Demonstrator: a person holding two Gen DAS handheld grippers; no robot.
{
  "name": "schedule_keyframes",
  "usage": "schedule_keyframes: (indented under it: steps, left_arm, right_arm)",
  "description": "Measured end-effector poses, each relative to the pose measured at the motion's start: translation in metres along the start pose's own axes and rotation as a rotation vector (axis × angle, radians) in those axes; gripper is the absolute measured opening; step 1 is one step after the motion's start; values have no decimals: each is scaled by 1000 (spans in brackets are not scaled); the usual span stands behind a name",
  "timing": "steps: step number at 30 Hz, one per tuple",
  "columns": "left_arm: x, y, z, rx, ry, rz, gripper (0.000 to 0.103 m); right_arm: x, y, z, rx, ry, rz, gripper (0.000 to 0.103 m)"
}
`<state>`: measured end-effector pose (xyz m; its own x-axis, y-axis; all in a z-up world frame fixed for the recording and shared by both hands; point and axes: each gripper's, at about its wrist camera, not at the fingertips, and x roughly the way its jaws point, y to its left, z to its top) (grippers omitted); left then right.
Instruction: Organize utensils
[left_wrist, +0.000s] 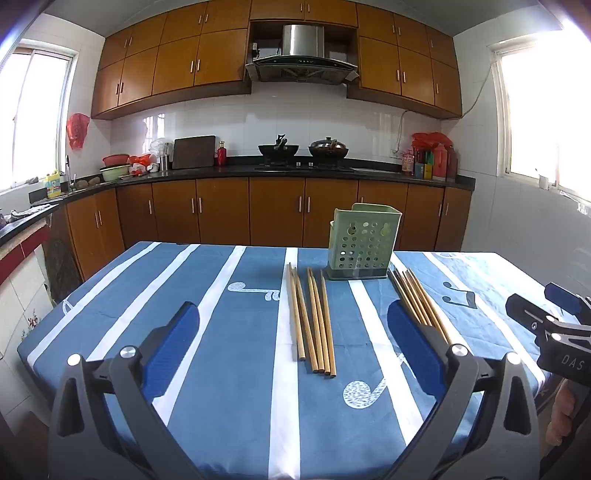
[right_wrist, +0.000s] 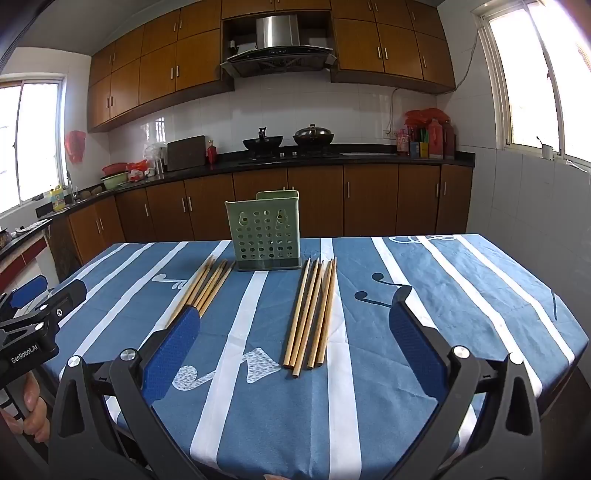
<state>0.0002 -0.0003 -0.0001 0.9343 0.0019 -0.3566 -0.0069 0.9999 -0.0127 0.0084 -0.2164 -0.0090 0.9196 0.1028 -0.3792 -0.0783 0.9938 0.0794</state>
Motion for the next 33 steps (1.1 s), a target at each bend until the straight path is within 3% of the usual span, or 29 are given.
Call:
schedule_keyframes:
  steps: [33]
  left_arm:
    - [-1, 0, 0, -3, -1, -4, 99]
  right_arm:
    - [-1, -1, -1, 4, 1, 2, 101]
